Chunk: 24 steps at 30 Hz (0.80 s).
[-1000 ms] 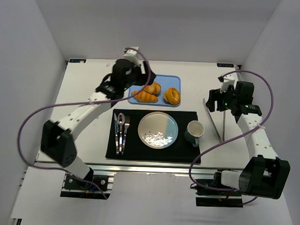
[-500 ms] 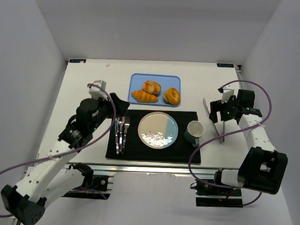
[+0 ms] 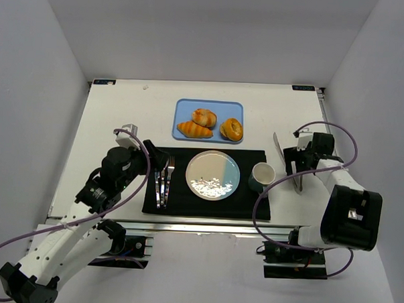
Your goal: Place the bread
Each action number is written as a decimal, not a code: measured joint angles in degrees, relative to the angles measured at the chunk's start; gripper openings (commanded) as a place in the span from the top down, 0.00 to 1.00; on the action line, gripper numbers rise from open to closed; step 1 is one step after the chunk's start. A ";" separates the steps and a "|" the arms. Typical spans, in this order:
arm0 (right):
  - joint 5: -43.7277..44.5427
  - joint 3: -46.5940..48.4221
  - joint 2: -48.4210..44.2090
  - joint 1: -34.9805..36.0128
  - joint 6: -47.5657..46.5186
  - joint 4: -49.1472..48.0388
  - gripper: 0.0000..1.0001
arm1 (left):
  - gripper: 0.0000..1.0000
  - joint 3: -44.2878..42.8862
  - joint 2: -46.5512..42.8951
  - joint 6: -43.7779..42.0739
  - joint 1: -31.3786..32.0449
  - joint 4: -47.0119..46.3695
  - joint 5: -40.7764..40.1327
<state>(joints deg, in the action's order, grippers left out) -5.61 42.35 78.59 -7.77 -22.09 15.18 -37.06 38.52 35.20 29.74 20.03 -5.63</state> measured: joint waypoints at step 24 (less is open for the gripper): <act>-7.13 10.99 6.91 1.57 1.53 -0.35 0.62 | 0.23 -0.46 -1.57 2.80 0.00 2.01 -1.49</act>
<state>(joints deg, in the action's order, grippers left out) -12.73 53.34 85.49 -6.20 -20.56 14.83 -37.52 36.95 38.00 29.74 22.04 -7.11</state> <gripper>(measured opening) 0.313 0.769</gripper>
